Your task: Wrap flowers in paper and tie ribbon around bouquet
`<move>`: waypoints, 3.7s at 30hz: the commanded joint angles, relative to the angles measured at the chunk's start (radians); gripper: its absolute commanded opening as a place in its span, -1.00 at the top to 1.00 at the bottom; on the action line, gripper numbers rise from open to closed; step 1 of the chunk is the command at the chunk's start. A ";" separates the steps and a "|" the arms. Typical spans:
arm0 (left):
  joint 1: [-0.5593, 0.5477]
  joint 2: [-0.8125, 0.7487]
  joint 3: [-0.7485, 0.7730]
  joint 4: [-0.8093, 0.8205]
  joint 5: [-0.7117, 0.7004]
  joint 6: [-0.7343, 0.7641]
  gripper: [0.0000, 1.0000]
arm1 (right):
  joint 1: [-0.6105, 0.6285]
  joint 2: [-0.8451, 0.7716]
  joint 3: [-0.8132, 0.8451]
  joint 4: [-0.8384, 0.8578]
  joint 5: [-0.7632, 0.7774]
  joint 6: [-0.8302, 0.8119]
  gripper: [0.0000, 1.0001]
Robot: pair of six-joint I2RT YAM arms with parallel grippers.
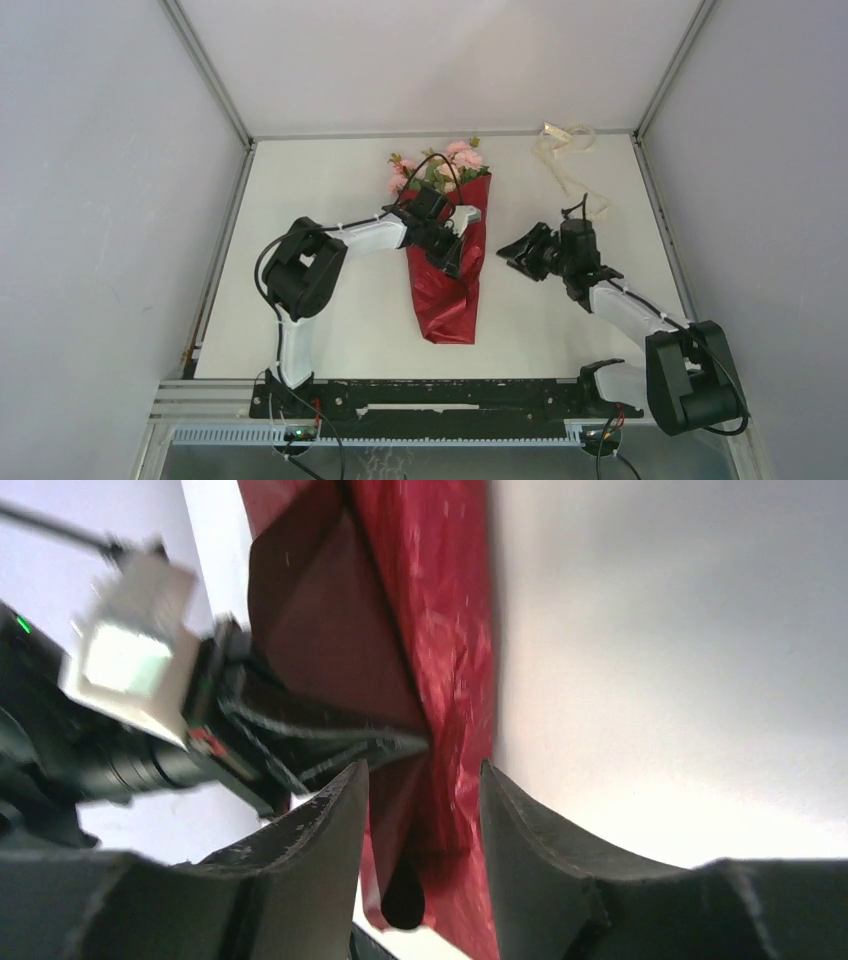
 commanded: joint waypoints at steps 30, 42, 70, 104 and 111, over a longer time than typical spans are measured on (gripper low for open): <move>-0.073 0.005 0.083 -0.096 -0.172 0.249 0.99 | -0.062 0.502 0.443 0.078 -0.239 -0.026 1.00; -0.139 -0.123 0.195 -0.383 -0.099 0.414 -0.04 | -0.174 0.580 0.441 0.089 -0.277 -0.180 1.00; -0.511 -0.107 -0.168 -0.243 -0.333 0.622 0.12 | -0.216 0.665 0.442 0.080 -0.225 -0.230 1.00; -0.574 -0.218 -0.270 -0.410 -0.272 0.728 0.97 | -0.207 0.659 0.441 0.025 -0.195 -0.272 1.00; -0.538 -0.321 -0.120 -0.697 -0.127 0.791 0.94 | -0.204 0.658 0.441 0.039 -0.196 -0.265 1.00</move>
